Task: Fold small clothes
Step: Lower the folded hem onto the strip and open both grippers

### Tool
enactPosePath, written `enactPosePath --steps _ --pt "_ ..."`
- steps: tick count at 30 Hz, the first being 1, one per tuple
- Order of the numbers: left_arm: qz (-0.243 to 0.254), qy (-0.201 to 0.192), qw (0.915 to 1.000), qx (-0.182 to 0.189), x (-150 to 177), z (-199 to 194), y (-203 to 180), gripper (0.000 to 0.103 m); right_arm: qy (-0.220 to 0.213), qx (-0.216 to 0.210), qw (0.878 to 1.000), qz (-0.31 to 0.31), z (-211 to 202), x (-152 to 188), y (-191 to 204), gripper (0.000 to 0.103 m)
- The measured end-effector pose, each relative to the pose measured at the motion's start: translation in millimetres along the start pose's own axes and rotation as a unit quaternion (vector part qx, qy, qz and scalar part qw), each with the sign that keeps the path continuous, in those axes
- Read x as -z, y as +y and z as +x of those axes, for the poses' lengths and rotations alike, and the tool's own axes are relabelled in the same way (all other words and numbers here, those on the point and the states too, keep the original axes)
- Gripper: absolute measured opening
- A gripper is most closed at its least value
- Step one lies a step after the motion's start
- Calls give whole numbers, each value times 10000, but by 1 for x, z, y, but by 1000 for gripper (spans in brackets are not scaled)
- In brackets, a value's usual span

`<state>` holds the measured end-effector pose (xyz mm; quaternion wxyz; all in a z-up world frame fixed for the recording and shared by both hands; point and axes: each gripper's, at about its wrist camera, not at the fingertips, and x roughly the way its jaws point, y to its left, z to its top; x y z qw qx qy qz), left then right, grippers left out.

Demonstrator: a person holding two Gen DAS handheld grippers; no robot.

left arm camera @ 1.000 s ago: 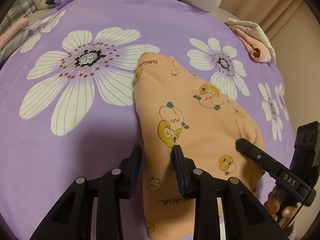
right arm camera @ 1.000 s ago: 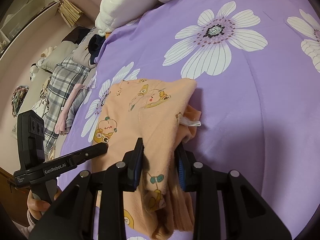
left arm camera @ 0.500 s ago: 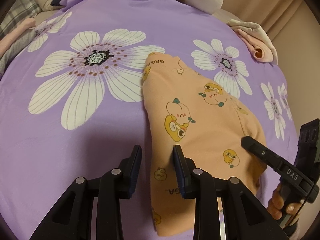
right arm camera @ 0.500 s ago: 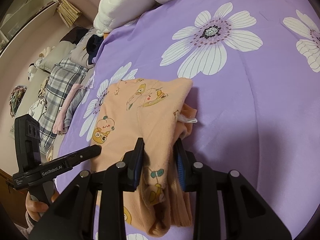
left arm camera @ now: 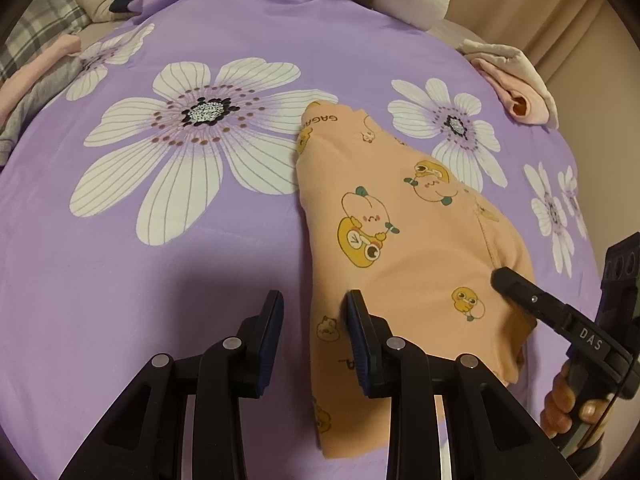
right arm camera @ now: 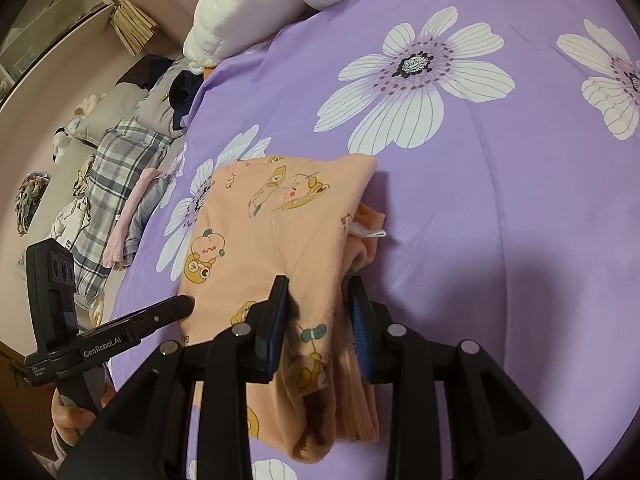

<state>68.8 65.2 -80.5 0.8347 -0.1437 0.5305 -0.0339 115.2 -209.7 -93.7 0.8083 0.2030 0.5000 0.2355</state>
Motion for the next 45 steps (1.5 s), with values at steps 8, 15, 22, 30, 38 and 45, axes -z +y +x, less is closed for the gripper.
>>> enactPosePath --steps 8,15,22,30,38,45 --pt "-57 -19 10000 -43 7 -4 6 34 -35 28 10000 59 -5 3 -1 32" --pt "-175 -34 9996 -213 15 -11 17 36 -100 115 9998 92 -12 5 -4 35" --pt "-231 -101 9987 -431 26 -23 29 36 -333 559 9979 10 -29 -2 -10 39" --pt "394 -393 9982 -235 26 -37 -9 36 -705 904 9925 -435 -44 -29 4 39" --pt "828 -392 9958 66 28 -23 -38 30 -326 405 9925 -1103 -18 -44 33 29" --pt "1041 -176 9944 -23 36 -1 -45 29 346 772 9889 -1225 36 -46 29 20"
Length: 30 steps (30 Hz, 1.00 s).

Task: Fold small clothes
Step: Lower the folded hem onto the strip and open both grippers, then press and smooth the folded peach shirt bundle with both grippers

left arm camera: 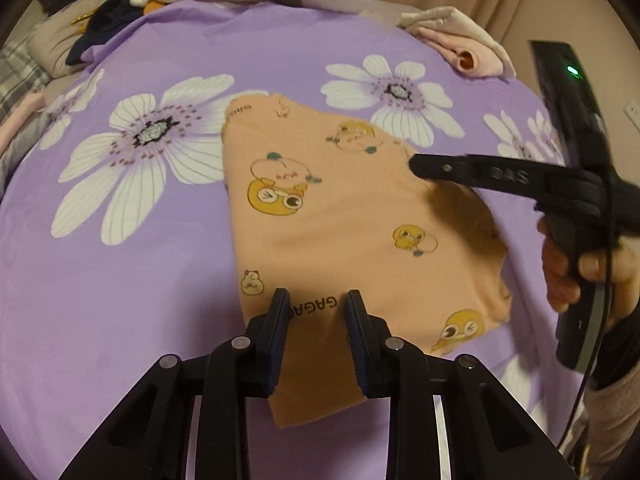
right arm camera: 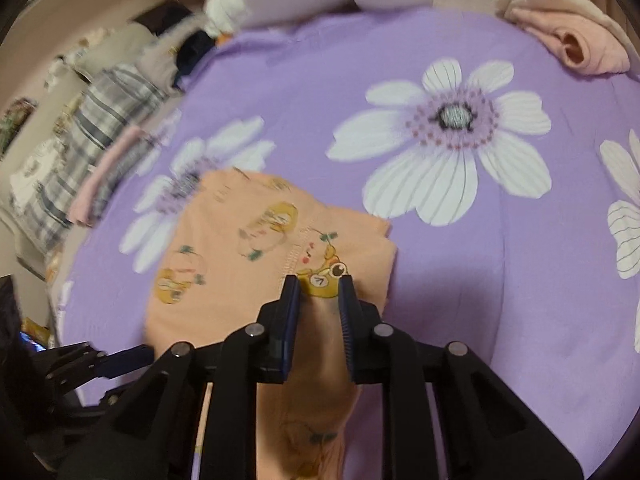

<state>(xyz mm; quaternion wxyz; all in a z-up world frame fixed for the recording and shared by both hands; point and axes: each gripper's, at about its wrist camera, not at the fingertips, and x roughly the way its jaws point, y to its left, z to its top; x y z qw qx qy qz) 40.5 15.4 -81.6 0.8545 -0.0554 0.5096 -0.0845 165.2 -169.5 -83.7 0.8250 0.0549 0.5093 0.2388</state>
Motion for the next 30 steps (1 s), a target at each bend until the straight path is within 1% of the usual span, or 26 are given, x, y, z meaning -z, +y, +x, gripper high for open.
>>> enactPosePath --steps 2,5,8,10,11,15,19,21,24,26,29,30 --pt "15 21 10000 34 1 3 1 29 94 77 9999 10 10 -1 -3 20" --pt "2 44 10000 76 1 6 2 29 119 151 9998 72 18 -4 -8 21" --pt "-78 11 9999 133 -3 2 3 29 91 121 9994 307 21 -6 -16 22" --pt "-126 -83 9998 148 -8 -2 4 29 -15 111 9994 341 15 -5 -14 23" --pt "-139 -145 9997 127 -12 -3 4 29 -100 107 9994 329 9 -4 -12 25" --pt "-170 -372 9992 28 -30 0 6 29 -444 -129 9989 31 -21 11 1 27" --pt "-203 -561 9982 -116 -52 12 10 29 -495 -345 9978 -286 -41 33 13 27" --pt "-269 -536 9980 -180 -57 19 14 29 -445 -433 9973 -402 -44 44 17 26" --pt "-376 -322 9986 -191 -64 37 22 29 -344 -462 9967 -569 -44 59 20 26" --pt "-396 -162 9989 -175 -64 46 24 28 -253 -389 9969 -635 -41 66 21 26" --pt "-332 -123 9992 -167 -65 48 23 28 -3 -287 9974 -660 -31 76 20 26" --pt "-354 -112 9992 -152 -65 48 24 28 73 -194 9971 -736 -27 81 21 25"
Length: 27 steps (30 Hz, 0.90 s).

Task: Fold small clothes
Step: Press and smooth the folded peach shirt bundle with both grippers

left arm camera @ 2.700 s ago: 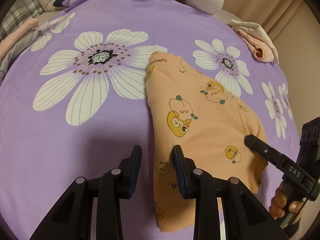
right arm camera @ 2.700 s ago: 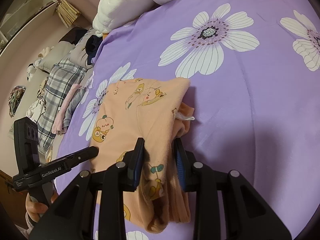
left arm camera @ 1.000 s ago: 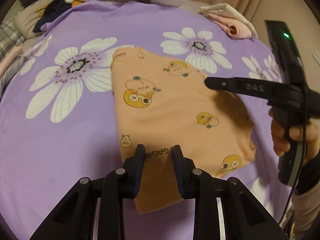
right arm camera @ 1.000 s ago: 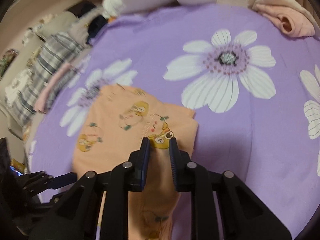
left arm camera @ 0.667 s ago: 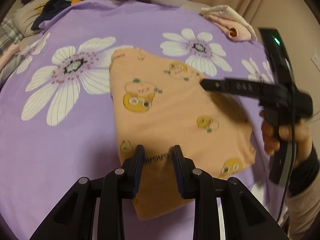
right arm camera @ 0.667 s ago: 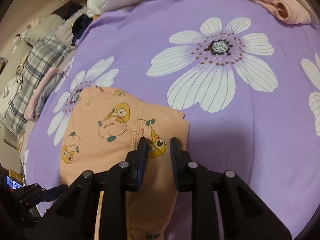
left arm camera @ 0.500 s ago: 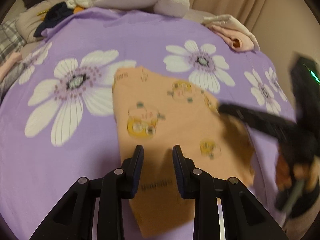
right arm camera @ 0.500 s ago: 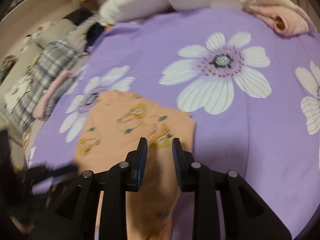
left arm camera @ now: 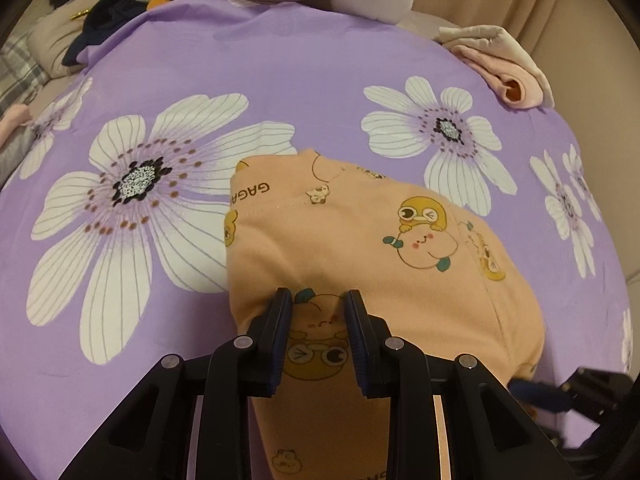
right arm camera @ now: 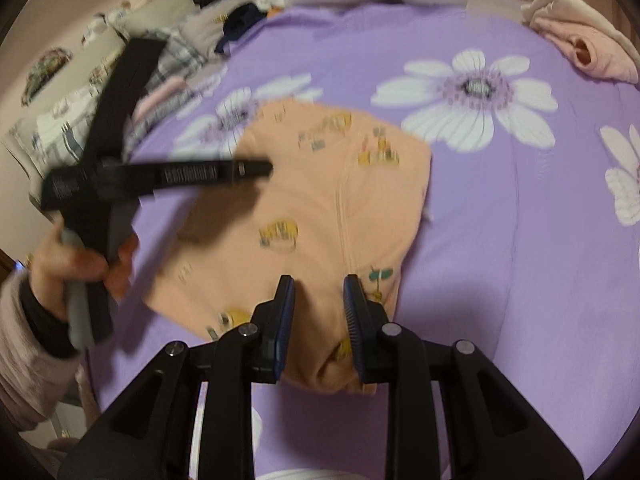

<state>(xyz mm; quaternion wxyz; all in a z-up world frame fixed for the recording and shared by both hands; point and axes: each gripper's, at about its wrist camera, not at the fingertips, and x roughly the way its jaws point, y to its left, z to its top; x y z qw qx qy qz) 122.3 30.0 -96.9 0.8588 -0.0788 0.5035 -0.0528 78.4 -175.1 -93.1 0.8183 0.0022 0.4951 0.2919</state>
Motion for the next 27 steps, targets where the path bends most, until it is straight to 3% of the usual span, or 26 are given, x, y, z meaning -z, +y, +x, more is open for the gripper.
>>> enactPosePath --steps 7,17,27 --pt "68 -173 9998 86 17 -31 -5 29 9 25 10000 -68 -8 5 3 25" --pt "312 -291 9991 -69 57 -60 -16 29 -559 -17 9982 194 -29 -8 7 27" --pt "305 -220 9992 -143 80 -55 -17 29 -223 209 9985 456 -3 0 0 25"
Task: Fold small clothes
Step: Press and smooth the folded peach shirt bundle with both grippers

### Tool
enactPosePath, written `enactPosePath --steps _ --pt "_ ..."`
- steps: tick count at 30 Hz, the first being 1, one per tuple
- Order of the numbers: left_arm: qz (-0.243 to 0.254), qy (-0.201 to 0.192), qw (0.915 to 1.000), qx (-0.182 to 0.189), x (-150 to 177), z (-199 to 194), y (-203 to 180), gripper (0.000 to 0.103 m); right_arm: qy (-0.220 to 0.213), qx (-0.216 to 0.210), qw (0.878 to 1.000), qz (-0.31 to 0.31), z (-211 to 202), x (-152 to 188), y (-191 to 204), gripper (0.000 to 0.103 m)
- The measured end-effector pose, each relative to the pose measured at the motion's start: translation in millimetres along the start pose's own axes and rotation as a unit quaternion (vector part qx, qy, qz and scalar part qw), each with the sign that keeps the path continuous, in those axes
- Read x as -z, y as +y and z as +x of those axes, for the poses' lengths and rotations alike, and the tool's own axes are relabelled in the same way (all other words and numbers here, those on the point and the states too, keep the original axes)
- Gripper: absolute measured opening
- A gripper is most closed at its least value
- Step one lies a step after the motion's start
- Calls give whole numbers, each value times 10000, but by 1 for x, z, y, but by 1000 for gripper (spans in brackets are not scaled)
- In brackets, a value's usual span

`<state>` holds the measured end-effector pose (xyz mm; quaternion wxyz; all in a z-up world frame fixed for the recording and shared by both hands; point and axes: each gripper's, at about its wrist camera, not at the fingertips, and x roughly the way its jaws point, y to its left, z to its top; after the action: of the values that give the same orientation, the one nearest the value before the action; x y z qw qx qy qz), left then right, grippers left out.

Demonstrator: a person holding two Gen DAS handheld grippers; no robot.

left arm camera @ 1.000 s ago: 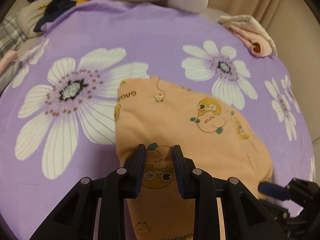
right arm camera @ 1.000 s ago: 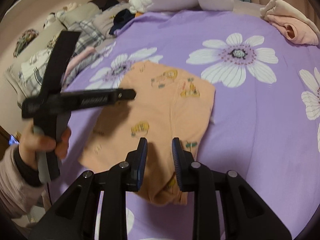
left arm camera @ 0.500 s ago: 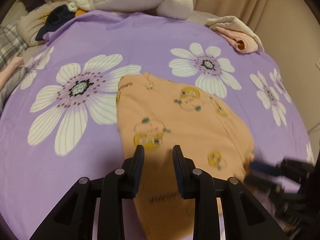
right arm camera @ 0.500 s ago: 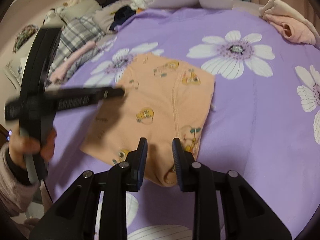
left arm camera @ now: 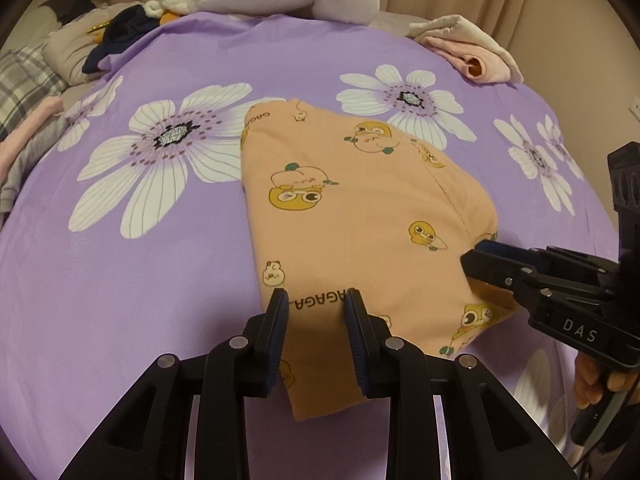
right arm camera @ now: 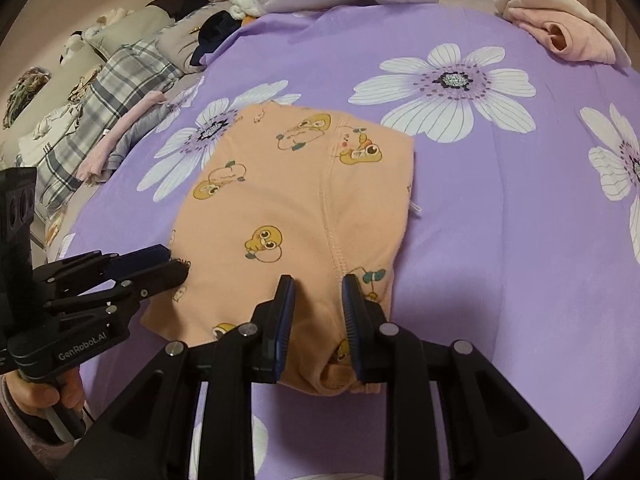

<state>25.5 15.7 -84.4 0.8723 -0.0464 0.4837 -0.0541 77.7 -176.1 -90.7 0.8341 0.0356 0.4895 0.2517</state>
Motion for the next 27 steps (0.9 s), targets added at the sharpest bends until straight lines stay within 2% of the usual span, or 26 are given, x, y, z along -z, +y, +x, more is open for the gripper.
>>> enactPosePath --steps 10,15,27 --pt "-18 133 9999 20 22 -8 3 29 -84 -59 9999 7 -16 4 1 27" --pt "-35 186 9998 -6 25 -5 3 29 126 50 9999 92 -6 11 -6 24" --pt "-24 267 9996 -43 31 -7 1 29 188 70 9997 148 -8 22 -7 25"
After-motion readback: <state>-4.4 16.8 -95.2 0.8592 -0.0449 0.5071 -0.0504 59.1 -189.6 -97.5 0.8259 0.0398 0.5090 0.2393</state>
